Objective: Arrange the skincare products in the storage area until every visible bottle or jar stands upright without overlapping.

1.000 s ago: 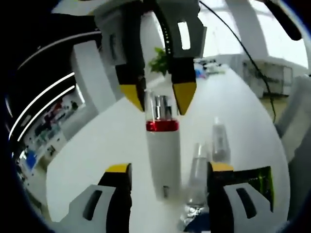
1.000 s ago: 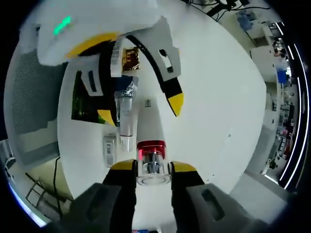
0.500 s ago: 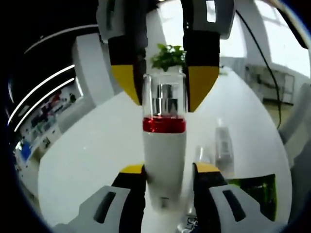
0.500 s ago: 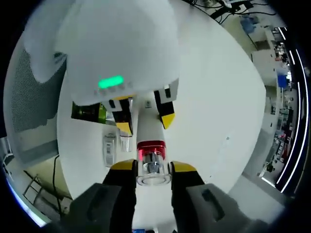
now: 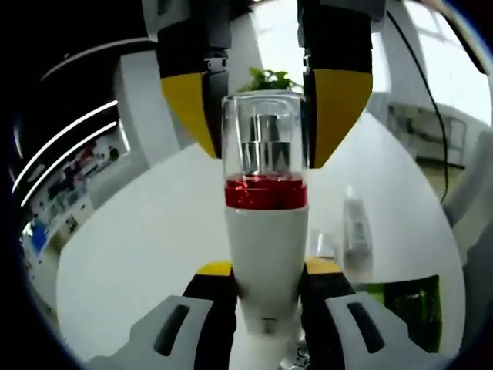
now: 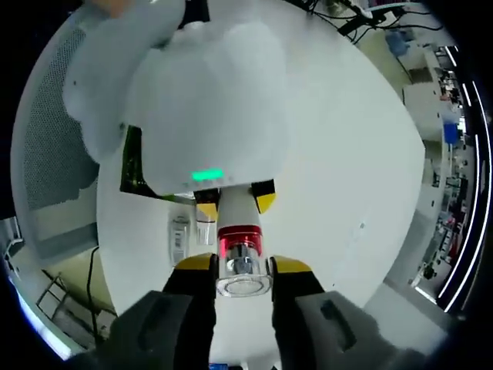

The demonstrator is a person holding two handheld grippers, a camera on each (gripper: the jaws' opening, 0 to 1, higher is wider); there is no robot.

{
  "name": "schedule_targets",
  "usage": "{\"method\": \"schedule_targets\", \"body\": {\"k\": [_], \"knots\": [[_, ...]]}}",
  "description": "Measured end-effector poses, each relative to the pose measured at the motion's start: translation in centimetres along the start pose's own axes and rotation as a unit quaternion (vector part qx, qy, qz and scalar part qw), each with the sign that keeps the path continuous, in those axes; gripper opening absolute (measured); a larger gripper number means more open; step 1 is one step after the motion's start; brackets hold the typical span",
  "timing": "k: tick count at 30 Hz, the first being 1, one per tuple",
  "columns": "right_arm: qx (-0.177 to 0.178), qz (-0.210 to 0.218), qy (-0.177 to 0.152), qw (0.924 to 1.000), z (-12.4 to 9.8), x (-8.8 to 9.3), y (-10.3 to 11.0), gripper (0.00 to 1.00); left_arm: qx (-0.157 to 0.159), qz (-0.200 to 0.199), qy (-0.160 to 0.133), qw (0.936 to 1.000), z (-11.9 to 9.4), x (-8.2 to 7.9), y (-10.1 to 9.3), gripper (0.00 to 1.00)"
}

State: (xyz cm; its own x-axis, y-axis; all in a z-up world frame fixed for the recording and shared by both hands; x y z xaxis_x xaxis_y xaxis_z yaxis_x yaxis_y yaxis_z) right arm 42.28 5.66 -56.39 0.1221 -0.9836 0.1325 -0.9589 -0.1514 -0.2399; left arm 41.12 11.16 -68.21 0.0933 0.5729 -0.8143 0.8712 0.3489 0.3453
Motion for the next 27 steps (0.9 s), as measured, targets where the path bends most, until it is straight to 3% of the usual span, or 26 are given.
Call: {"method": "schedule_targets", "body": {"k": [6,17,23,27], "knots": [[-0.001,-0.01,-0.004,0.9999,-0.5,-1.0,-0.1,0.27,-0.01,-0.037,-0.028,0.9989,-0.6,0.8,0.0,0.28],[-0.016,-0.005,-0.017,0.9997,-0.8,-1.8,-0.5,0.28,-0.006,-0.06,-0.042,0.9973,-0.8,1.3,0.1,0.28],[0.0,0.038,-0.057,0.9977,-0.9,-1.2,-1.1,0.3,-0.006,-0.077,-0.045,0.996,-1.0,1.8,0.3,0.28],[-0.003,0.092,-0.112,0.9894,-1.2,0.3,-1.3,0.28,-0.006,-0.086,-0.056,0.9947,-1.5,2.6,0.3,0.27]]}}
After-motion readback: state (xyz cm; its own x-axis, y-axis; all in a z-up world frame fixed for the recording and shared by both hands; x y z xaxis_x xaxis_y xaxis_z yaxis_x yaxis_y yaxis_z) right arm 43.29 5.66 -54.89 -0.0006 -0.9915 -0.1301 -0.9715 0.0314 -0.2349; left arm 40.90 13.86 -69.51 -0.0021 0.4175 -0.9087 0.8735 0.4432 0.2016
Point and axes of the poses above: the point that each gripper's makers call its tool centre point, and the gripper's own axes: z roughly forward along the fingers, y roughly to its left, x roughly out of its underside, the point moved 10 cm from there along -z, roughly backward along the fingers, and after that the axes turned 12 degrees about z, right-handed, at the moved point
